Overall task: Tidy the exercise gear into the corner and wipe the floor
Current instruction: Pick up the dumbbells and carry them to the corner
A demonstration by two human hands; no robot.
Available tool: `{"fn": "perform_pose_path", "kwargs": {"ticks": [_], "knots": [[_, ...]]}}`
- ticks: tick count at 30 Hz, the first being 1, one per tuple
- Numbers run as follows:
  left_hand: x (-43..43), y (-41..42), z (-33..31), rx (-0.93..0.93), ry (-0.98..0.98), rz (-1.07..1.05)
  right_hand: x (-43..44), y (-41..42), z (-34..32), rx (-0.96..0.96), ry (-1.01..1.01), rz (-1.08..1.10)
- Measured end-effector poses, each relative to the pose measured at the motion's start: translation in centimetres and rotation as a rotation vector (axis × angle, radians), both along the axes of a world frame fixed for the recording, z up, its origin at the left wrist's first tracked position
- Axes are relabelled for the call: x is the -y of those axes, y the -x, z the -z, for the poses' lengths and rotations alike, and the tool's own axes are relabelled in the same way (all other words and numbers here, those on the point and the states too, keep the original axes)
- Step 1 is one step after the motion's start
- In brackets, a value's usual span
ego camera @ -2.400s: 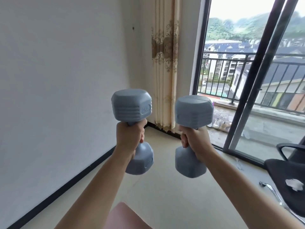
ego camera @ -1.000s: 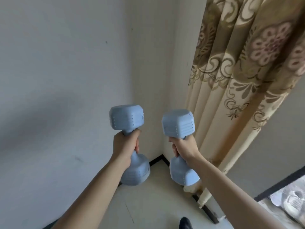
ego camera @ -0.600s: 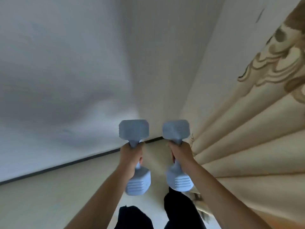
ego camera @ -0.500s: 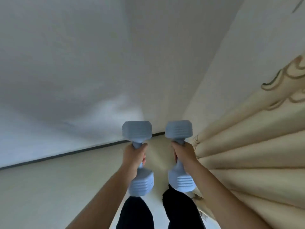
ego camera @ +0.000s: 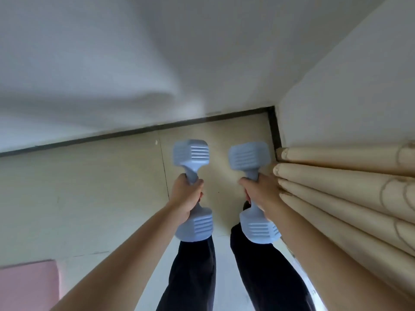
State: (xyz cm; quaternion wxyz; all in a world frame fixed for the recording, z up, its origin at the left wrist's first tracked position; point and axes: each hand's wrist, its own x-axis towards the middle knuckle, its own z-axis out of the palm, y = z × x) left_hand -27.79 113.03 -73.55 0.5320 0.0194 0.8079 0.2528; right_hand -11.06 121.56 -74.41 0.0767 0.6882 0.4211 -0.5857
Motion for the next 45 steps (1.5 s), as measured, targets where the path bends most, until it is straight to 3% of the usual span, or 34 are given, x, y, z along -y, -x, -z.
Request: {"fn": "perform_pose_path", "kwargs": {"ticks": [5, 9, 15, 20, 27, 32, 37, 40, 45], "knots": [[2.4, 2.0, 15.1, 0.099, 0.062, -0.066, 1.7, 1.5, 15.9, 0.023, 0.043, -0.066], [2.9, 4.3, 24.7, 0.091, 0.094, -0.097, 2.0, 3.5, 24.7, 0.003, 0.052, -0.123], [1.2, 7.2, 34.7, -0.014, 0.118, -0.037, -0.1, 7.0, 33.0, 0.028, -0.033, -0.255], [-1.7, 9.4, 38.4, -0.080, 0.079, -0.030, -3.1, 11.2, 37.1, 0.021, -0.131, -0.236], [-4.7, 10.7, 39.0, -0.114, -0.003, -0.057, -5.2, 14.8, 38.9, 0.003, -0.189, -0.192], [-4.9, 11.0, 38.3, -0.030, -0.102, -0.183, -5.1, 14.9, 38.5, -0.078, -0.172, -0.203], [-3.6, 11.4, 35.6, -0.090, -0.129, -0.046, -4.6, 13.8, 35.9, -0.169, -0.192, -0.150], [-1.9, 10.9, 31.0, -0.388, -0.178, 0.193, -3.8, 12.6, 31.6, -0.166, -0.428, -0.203], [0.0, 9.7, 17.7, -0.709, -0.263, 0.340, -3.8, 11.1, 17.9, -0.081, -0.930, -0.409]]}}
